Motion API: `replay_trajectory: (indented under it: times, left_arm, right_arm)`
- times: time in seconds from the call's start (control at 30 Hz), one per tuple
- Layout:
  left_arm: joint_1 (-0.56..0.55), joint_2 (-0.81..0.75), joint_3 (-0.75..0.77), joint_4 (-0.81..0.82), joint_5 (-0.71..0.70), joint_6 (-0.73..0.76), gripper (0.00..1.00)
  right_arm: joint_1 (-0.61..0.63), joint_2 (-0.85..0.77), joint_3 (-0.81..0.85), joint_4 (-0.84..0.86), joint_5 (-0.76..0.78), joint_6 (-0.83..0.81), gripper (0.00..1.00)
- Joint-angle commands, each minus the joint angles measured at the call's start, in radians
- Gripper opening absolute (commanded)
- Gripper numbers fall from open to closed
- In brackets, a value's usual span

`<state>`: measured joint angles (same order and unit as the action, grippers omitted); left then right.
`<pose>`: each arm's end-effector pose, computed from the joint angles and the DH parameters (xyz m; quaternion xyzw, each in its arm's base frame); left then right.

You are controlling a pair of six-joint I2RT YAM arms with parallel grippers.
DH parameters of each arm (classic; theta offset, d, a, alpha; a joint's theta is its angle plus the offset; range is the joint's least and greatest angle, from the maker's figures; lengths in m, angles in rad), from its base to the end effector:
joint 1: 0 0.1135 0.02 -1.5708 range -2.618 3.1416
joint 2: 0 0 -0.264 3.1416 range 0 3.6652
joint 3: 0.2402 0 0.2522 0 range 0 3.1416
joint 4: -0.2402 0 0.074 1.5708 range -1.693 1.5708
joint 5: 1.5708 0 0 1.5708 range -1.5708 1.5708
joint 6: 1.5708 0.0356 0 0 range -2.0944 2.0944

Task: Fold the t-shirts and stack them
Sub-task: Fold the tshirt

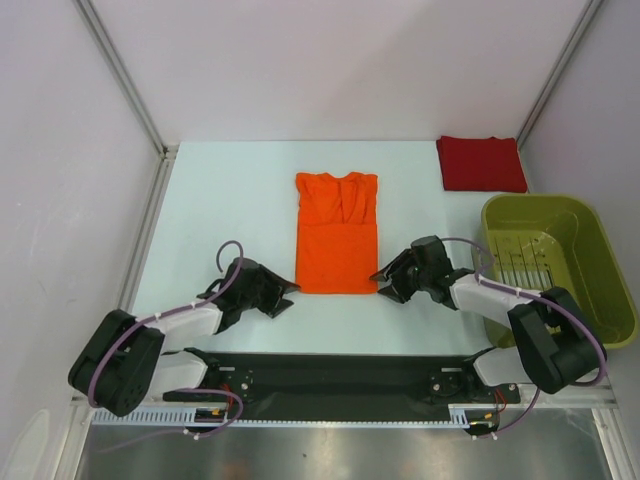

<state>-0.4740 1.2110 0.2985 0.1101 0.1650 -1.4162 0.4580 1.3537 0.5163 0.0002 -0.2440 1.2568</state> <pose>0.1755 -0.0966 0.1251 -0.3918 0.8373 -0.3475 0.1568 0.2154 0.1158 0.1489 0.3201 0.8706 0.3435 0.1470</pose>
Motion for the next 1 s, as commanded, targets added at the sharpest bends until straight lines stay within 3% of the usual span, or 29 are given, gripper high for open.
replay_trajectory:
  times: [0.0,0.13,0.53,0.6,0.8,0.83,0.87,0.97]
  left_arm:
    - [-0.009,0.038,-0.032,0.091,-0.035,-0.104,0.55]
    - [-0.008,0.071,-0.038,0.112,-0.044,-0.116,0.53]
    - [0.017,0.172,-0.013,0.143,-0.028,-0.106,0.51]
    - [0.021,0.186,-0.001,0.149,-0.021,-0.096,0.42]
    - [0.026,0.205,0.008,0.151,-0.018,-0.086,0.34]
    - [0.029,0.205,0.004,0.155,-0.015,-0.081,0.30]
    - [0.031,0.206,0.001,0.174,-0.012,-0.072,0.19]
    - [0.037,0.216,-0.012,0.207,0.008,-0.069,0.00]
  right_arm:
    - [0.011,0.030,-0.019,0.070,0.029,0.053,0.49]
    - [0.024,0.045,-0.022,0.074,0.020,0.090,0.45]
    - [0.028,0.094,-0.015,0.050,0.017,0.066,0.49]
    - [0.028,0.094,-0.016,0.060,0.020,0.069,0.50]
    - [-0.001,0.143,0.002,0.057,0.023,0.029,0.45]
    - [-0.001,0.147,-0.001,0.061,0.019,0.027,0.35]
    - [-0.001,0.145,-0.001,0.061,0.018,0.024,0.29]
    - [0.001,0.142,0.007,0.054,0.015,0.001,0.13]
